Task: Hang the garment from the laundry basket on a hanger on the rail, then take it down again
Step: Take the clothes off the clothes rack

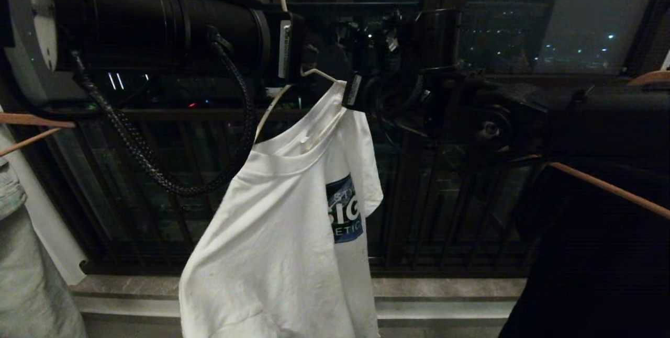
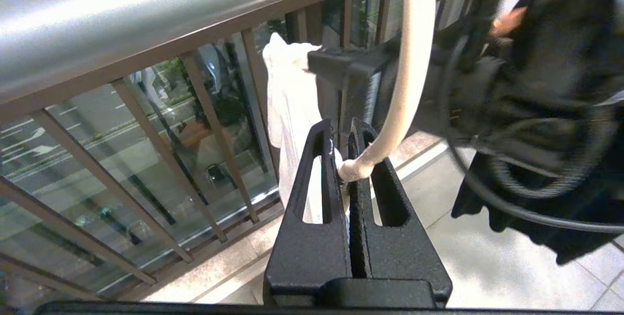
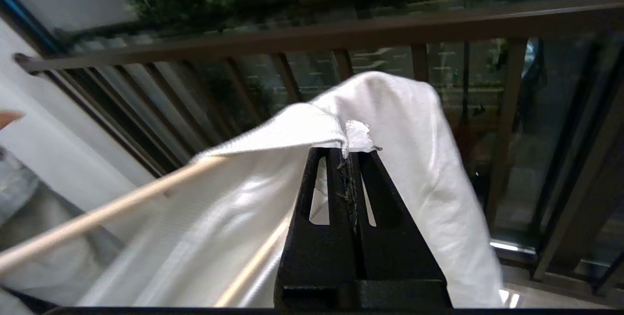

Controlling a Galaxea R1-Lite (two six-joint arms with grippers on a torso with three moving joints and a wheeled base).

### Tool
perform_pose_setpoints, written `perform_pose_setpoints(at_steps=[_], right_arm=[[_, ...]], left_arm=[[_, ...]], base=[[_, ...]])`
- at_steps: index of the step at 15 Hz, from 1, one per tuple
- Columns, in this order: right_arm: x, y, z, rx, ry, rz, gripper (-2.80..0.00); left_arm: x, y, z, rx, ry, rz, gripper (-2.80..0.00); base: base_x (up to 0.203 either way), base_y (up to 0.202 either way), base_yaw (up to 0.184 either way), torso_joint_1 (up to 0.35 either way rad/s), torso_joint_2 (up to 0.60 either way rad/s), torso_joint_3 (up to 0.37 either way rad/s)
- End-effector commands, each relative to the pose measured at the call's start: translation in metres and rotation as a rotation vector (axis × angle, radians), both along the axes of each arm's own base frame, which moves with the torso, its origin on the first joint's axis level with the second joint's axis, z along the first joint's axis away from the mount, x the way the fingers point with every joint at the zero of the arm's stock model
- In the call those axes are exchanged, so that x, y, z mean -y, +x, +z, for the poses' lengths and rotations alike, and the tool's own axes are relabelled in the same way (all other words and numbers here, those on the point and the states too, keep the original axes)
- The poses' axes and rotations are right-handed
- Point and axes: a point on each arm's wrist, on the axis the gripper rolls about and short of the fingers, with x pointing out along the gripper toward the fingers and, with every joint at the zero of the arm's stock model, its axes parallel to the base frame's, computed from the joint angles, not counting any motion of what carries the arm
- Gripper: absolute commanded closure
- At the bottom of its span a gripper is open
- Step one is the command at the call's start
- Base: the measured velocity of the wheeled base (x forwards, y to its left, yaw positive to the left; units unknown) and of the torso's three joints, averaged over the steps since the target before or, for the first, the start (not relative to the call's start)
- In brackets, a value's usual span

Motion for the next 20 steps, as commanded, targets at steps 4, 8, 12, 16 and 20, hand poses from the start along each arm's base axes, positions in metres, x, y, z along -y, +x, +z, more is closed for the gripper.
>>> perform_pose_setpoints(at_steps=[4, 8, 12, 16, 20], right_arm=[[0.007, 0.025, -0.019, -0.025, -0.016, -0.059, 0.0], [0.013, 0.029, -0.019, -0.031, -0.022, -0.077, 0.0], [0.018, 0.019, -0.005, -0.01, -0.006, -0.074, 0.0], [0.015, -0.007, 0.02, 0.025, 0.018, -0.036, 0.0], [0.002, -0.027, 0.029, 0.036, 0.024, 0.019, 0.0]], left_arm=[[-0.002, -0.001, 0.001, 0.002, -0.001, 0.002, 0.0], [-0.002, -0.002, 0.0, -0.001, 0.0, 0.002, 0.0], [-0.001, 0.0, -0.002, -0.006, 0.005, 0.002, 0.0], [0.0, 0.001, -0.003, -0.009, 0.007, 0.002, 0.0], [0.0, 0.001, -0.002, -0.007, 0.006, 0.003, 0.0]], base=[[0.0, 0.0, 0.0, 0.0, 0.0, 0.0], [0.0, 0.0, 0.0, 0.0, 0.0, 0.0], [0.0, 0.0, 0.0, 0.0, 0.0, 0.0], [0.0, 0.0, 0.0, 0.0, 0.0, 0.0], [0.0, 0.0, 0.0, 0.0, 0.0, 0.0]])
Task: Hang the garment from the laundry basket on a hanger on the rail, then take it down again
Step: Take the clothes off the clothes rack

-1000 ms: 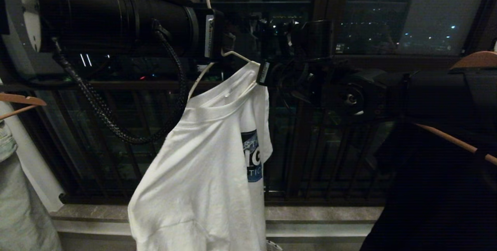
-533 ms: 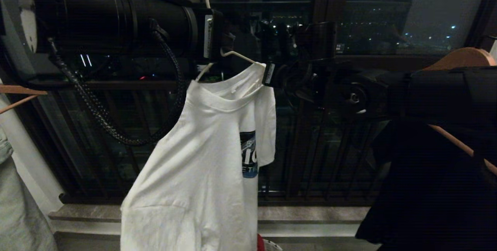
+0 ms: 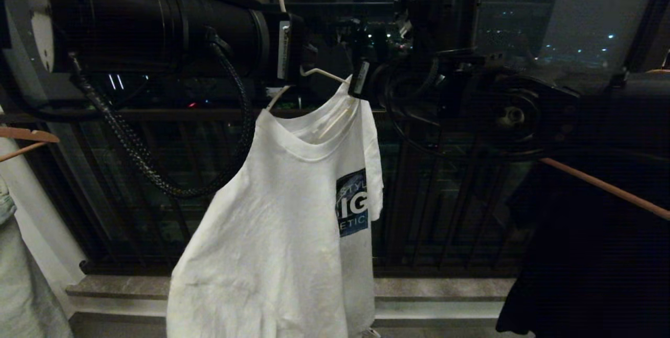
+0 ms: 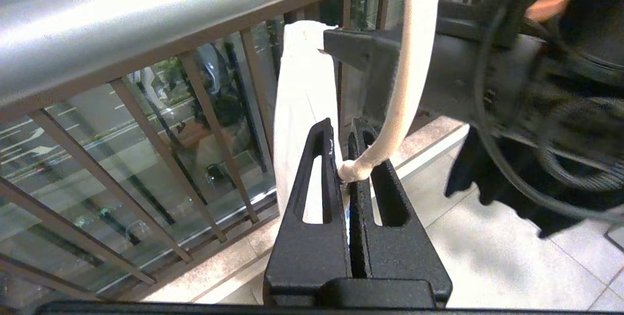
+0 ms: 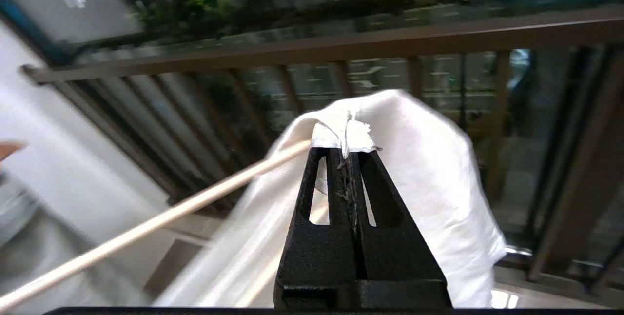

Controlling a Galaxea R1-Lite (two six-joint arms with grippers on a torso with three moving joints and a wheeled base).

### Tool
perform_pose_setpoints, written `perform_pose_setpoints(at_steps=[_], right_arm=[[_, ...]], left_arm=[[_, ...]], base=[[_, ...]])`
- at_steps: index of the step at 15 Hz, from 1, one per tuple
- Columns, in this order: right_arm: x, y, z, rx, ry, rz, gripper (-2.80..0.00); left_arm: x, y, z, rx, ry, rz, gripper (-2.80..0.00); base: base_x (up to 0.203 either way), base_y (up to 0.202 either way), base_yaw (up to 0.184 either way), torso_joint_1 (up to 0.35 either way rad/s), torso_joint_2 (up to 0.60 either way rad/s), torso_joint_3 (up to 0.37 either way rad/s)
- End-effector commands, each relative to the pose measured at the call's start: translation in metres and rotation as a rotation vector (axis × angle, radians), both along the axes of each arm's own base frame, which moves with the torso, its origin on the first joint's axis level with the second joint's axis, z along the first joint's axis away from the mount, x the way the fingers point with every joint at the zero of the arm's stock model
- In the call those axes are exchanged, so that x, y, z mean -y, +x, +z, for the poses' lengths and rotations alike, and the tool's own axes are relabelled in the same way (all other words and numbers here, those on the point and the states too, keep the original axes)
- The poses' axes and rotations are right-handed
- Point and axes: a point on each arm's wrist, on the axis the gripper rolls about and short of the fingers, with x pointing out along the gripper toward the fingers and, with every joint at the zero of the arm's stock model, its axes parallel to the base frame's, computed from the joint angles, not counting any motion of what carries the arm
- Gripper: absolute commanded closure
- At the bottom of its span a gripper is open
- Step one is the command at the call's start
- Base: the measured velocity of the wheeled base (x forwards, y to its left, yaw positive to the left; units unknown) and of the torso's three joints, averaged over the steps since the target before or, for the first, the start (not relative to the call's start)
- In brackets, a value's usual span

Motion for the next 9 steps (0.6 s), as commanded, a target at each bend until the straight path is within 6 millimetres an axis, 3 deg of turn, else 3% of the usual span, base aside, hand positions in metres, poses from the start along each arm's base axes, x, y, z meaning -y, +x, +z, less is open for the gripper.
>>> perform_pose_setpoints(at_steps=[1, 9], right_arm=[[-0.006, -0.014, 0.008, 0.014, 0.01, 0.031, 0.0], [-0.009, -0.025, 0.015, 0.02, 0.016, 0.054, 0.0]], left_arm=[[0.001, 0.001, -0.001, -0.004, 0.003, 0.001, 0.0], [0.001, 0.003, -0.002, -0.004, 0.006, 0.004, 0.0]], base=[[0.0, 0.0, 0.0, 0.0, 0.0, 0.0], [0.0, 0.0, 0.0, 0.0, 0.0, 0.0]])
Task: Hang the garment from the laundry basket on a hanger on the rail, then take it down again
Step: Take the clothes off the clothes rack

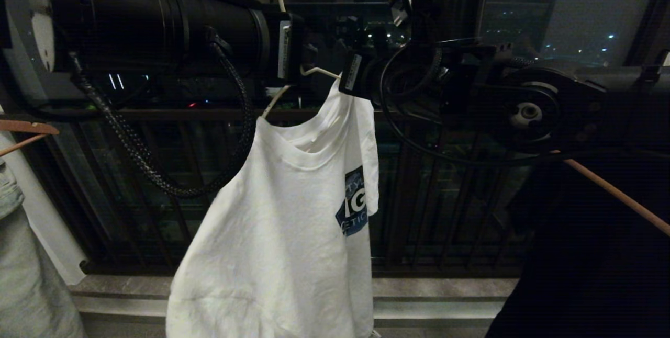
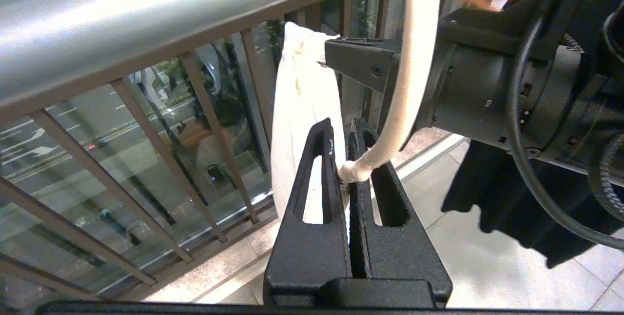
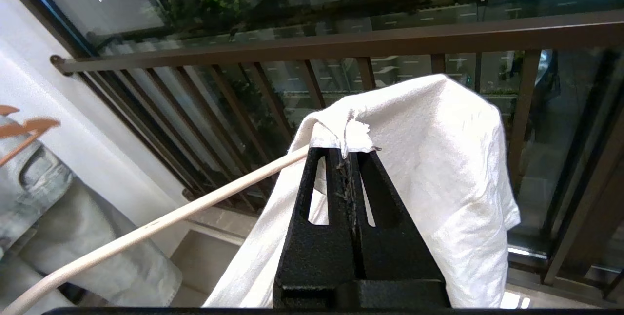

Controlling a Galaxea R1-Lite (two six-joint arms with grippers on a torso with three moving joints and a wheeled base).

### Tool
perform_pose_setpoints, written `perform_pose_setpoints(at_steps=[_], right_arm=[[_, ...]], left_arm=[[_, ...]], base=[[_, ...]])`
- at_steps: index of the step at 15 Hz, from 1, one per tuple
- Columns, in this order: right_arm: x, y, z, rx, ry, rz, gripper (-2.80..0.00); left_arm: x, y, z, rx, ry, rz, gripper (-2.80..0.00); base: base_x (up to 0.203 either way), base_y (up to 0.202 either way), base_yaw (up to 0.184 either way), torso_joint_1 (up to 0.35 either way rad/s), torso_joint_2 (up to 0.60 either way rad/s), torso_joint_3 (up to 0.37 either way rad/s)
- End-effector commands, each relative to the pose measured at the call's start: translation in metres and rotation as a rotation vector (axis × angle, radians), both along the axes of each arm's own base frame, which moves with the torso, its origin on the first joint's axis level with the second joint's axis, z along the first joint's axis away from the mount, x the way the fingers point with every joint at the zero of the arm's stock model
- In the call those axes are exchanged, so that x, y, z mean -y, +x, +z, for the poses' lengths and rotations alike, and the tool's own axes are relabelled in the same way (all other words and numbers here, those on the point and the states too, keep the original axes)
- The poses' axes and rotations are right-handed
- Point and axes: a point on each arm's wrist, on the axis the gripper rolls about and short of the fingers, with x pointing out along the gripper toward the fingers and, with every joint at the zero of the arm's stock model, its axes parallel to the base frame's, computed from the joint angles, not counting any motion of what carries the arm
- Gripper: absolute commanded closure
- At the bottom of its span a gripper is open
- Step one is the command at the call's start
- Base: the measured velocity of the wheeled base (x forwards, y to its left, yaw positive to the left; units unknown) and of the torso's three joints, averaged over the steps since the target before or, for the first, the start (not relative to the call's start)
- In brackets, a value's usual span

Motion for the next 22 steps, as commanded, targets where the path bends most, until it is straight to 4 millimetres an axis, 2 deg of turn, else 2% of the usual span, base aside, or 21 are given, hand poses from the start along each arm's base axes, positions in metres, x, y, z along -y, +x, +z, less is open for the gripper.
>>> perform_pose_setpoints(at_steps=[1, 2, 3, 8, 12, 13, 14, 17, 20, 21, 22], right_arm=[[0.002, -0.004, 0.002, 0.002, 0.005, 0.0, 0.0], [0.003, -0.007, 0.003, 0.0, 0.005, 0.005, 0.0], [0.003, -0.009, 0.004, 0.001, 0.006, 0.007, -2.8], [0.004, -0.013, -0.002, -0.018, -0.01, 0.013, -2.8], [0.016, -0.032, -0.012, -0.067, -0.048, 0.02, -2.8], [0.02, -0.038, -0.014, -0.077, -0.056, 0.02, -2.62], [0.026, -0.046, -0.013, -0.082, -0.062, 0.02, 0.0], [0.053, -0.076, -0.006, -0.103, -0.082, 0.024, 0.0], [0.074, -0.099, -0.01, -0.116, -0.145, 0.046, 0.0], [0.079, -0.105, -0.011, -0.096, -0.19, 0.057, 0.0], [0.08, -0.107, -0.013, -0.095, -0.207, 0.062, 0.0]], left_arm=[[0.001, 0.004, -0.002, -0.007, 0.005, 0.007, 0.0], [0.002, 0.005, -0.003, -0.008, 0.007, 0.007, 0.0], [0.002, 0.006, -0.003, -0.009, 0.007, 0.009, 0.0], [0.002, 0.006, -0.003, -0.009, 0.005, 0.009, 0.0], [0.002, 0.006, -0.004, -0.011, 0.007, 0.009, 0.0], [0.002, 0.006, -0.004, -0.012, 0.008, 0.009, 0.0], [0.002, 0.006, -0.004, -0.011, 0.007, 0.009, 0.0], [0.003, 0.007, -0.004, -0.01, 0.008, 0.009, 0.0], [0.001, 0.009, -0.006, -0.016, 0.014, 0.019, 0.0], [0.0, 0.01, -0.006, -0.018, 0.015, 0.019, -2.8], [-0.002, 0.012, -0.006, -0.019, 0.016, 0.031, -2.8]], base=[[0.0, 0.0, 0.0, 0.0, 0.0, 0.0], [0.0, 0.0, 0.0, 0.0, 0.0, 0.0], [0.0, 0.0, 0.0, 0.0, 0.0, 0.0], [0.0, 0.0, 0.0, 0.0, 0.0, 0.0], [0.0, 0.0, 0.0, 0.0, 0.0, 0.0], [0.0, 0.0, 0.0, 0.0, 0.0, 0.0], [0.0, 0.0, 0.0, 0.0, 0.0, 0.0], [0.0, 0.0, 0.0, 0.0, 0.0, 0.0], [0.0, 0.0, 0.0, 0.0, 0.0, 0.0], [0.0, 0.0, 0.0, 0.0, 0.0, 0.0], [0.0, 0.0, 0.0, 0.0, 0.0, 0.0]])
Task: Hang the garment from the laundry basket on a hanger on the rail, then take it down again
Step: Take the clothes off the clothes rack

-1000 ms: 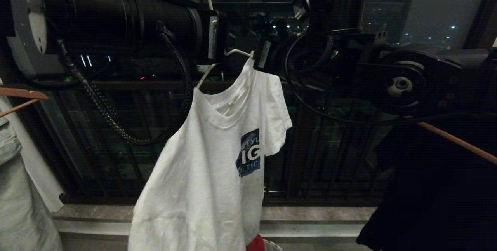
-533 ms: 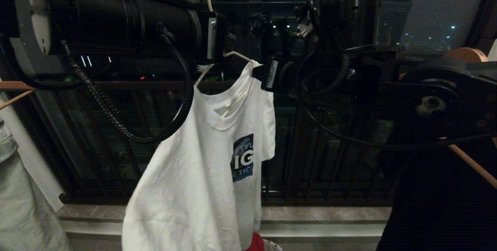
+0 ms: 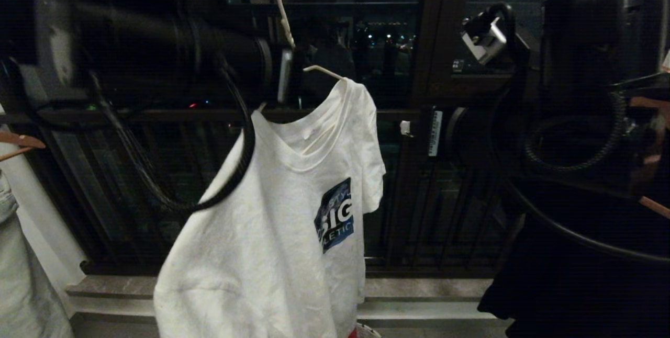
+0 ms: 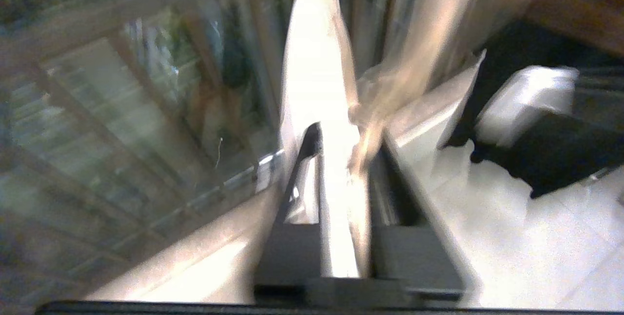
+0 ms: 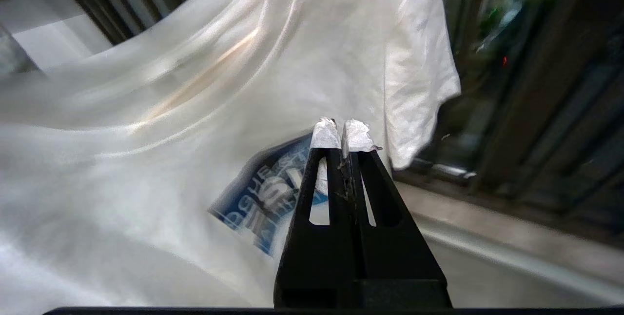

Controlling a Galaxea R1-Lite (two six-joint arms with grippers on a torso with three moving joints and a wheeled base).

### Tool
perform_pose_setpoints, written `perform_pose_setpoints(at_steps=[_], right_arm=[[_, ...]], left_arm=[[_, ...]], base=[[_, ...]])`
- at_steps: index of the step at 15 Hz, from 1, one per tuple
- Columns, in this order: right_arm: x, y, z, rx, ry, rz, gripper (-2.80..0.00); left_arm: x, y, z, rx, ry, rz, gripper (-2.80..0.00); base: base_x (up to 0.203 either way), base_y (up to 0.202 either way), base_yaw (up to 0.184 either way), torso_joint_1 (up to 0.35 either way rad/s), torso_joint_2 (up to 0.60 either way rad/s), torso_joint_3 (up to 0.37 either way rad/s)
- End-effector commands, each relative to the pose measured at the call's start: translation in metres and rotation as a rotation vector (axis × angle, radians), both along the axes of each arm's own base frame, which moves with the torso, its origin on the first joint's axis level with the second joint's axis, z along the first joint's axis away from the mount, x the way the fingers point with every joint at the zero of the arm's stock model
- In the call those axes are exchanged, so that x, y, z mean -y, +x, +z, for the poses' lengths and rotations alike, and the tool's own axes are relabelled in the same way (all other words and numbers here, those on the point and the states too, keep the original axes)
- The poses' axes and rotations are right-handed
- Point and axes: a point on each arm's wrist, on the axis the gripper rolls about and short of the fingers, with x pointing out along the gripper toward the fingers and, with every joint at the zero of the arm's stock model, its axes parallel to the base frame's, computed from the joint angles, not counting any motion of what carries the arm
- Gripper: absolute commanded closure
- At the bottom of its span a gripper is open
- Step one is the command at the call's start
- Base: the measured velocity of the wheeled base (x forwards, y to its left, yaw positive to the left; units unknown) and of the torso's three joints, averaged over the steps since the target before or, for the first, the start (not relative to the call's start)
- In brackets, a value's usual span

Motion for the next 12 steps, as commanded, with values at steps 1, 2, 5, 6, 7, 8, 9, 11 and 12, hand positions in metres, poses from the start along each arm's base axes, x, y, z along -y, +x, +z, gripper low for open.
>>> perform_pose_setpoints(at_steps=[1, 2, 5, 6, 7, 8, 9, 11, 12], right_arm=[[0.011, -0.013, 0.007, 0.028, 0.003, 0.005, 0.0], [0.011, -0.013, 0.008, 0.03, 0.003, 0.005, 0.0], [0.011, -0.013, 0.008, 0.031, 0.003, 0.005, 0.0], [0.012, -0.013, 0.008, 0.032, 0.004, 0.005, 0.0], [0.012, -0.014, 0.01, 0.035, 0.007, 0.005, 0.0], [0.013, -0.014, 0.01, 0.036, 0.007, 0.004, 0.0], [0.013, -0.015, 0.01, 0.038, 0.007, 0.004, 0.0], [0.014, -0.015, 0.011, 0.041, 0.011, 0.004, 0.0], [0.015, -0.017, 0.012, 0.043, 0.013, 0.004, 0.0]], left_arm=[[-0.003, 0.004, 0.005, 0.029, -0.022, 0.016, -2.8], [-0.005, 0.002, 0.006, 0.031, -0.024, 0.018, -2.8], [-0.016, -0.014, 0.01, 0.0, 0.001, 0.016, -2.8], [-0.02, -0.019, 0.011, -0.009, 0.003, 0.016, -2.8], [-0.023, -0.024, 0.012, -0.009, 0.002, 0.016, -2.8], [-0.027, -0.029, 0.01, -0.014, 0.005, 0.016, -2.8], [-0.032, -0.035, 0.009, -0.017, 0.007, 0.016, -2.8], [-0.041, -0.047, 0.007, -0.019, 0.006, 0.017, -2.8], [-0.046, -0.055, 0.008, -0.013, 0.0, 0.017, -2.8]], base=[[0.0, 0.0, 0.0, 0.0, 0.0, 0.0], [0.0, 0.0, 0.0, 0.0, 0.0, 0.0], [0.0, 0.0, 0.0, 0.0, 0.0, 0.0], [0.0, 0.0, 0.0, 0.0, 0.0, 0.0], [0.0, 0.0, 0.0, 0.0, 0.0, 0.0], [0.0, 0.0, 0.0, 0.0, 0.0, 0.0], [0.0, 0.0, 0.0, 0.0, 0.0, 0.0], [0.0, 0.0, 0.0, 0.0, 0.0, 0.0], [0.0, 0.0, 0.0, 0.0, 0.0, 0.0]])
